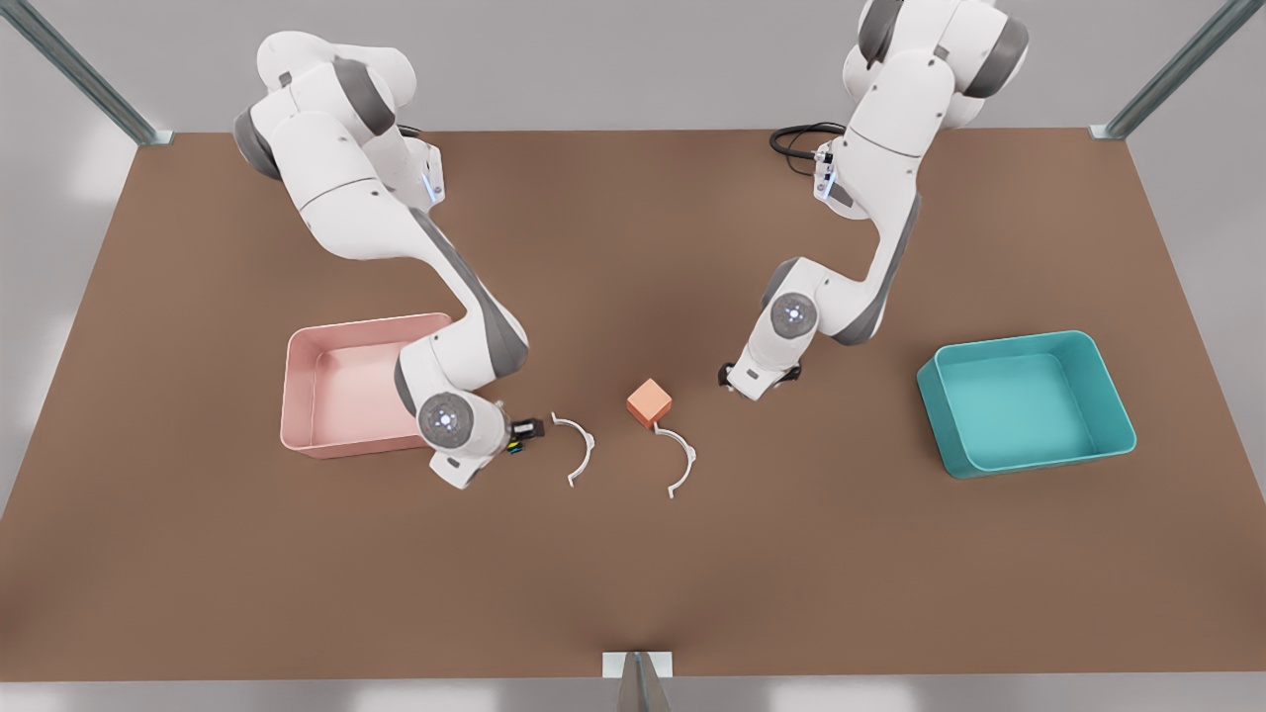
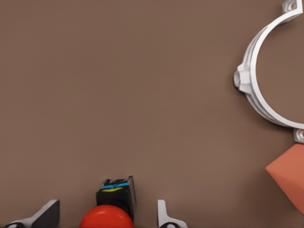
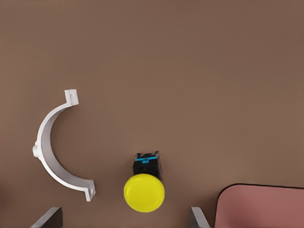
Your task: Place the red button in the blue storage box with the left arm, and place the yellow button in the pink storage box with the right arm
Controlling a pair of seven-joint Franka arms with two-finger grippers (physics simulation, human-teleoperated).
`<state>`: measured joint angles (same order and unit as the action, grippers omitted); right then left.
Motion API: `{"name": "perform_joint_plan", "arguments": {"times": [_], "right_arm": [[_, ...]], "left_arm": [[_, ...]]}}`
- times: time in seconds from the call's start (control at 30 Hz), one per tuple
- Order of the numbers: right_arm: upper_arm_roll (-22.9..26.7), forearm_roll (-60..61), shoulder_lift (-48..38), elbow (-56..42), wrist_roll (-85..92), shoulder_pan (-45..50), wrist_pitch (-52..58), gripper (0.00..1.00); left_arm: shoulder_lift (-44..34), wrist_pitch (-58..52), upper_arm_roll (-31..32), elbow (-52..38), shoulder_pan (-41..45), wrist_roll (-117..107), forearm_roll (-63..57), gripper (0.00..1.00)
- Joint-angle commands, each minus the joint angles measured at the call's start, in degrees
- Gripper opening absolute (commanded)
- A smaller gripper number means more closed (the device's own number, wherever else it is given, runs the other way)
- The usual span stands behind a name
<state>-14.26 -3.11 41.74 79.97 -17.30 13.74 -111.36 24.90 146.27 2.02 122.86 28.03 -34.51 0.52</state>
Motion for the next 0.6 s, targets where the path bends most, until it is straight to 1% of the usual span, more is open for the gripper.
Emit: {"name": "perform_joint_plan", "arguments": {"times": [0.0, 0.07, 0.23, 0.27, 0.43, 0.47, 0.5, 0.57], "right_arm": [[0.0, -0.1, 0.6, 0.8, -6.3, 0.1, -2.1, 1.0], [0.0, -0.1, 0.6, 2.0, -6.3, 0.1, -3.6, 1.0], [0.3, -0.1, 4.1, 2.6, -4.1, -1.1, -8.8, 1.0], [0.3, -0.1, 4.1, 5.2, -4.0, -1.3, -12.0, 1.0], [0.3, -0.1, 4.8, 5.9, -2.8, -1.7, -15.1, 0.99], [0.3, -0.1, 4.8, 5.9, -2.8, -1.7, -15.1, 0.84], [0.3, -0.1, 4.8, 5.9, -2.8, -1.7, -15.1, 0.75], [0.3, -0.1, 4.8, 5.8, -2.8, -1.6, -15.9, 0.7]], "left_arm": [[0.3, 1.0, 0.0, -0.1, 0.0, -8.3, -0.1, 0.85], [0.3, 1.0, 0.0, -0.2, 0.0, -8.3, -0.1, 0.73], [0.1, 1.0, 0.0, -0.3, 0.0, -8.3, -0.1, 0.65], [0.1, 1.0, 0.0, -0.3, 0.0, -8.3, -0.1, 0.61], [0.0, 1.0, 0.0, -0.4, -0.3, -8.3, -0.1, 0.53], [-0.1, 1.0, 0.0, -0.4, -0.3, -8.4, -0.1, 0.52], [-0.5, 0.8, 0.0, -0.4, -0.3, -8.5, -0.1, 0.51], [-1.7, 0.2, 0.0, -0.3, -0.3, -8.8, -0.1, 0.5]]}}
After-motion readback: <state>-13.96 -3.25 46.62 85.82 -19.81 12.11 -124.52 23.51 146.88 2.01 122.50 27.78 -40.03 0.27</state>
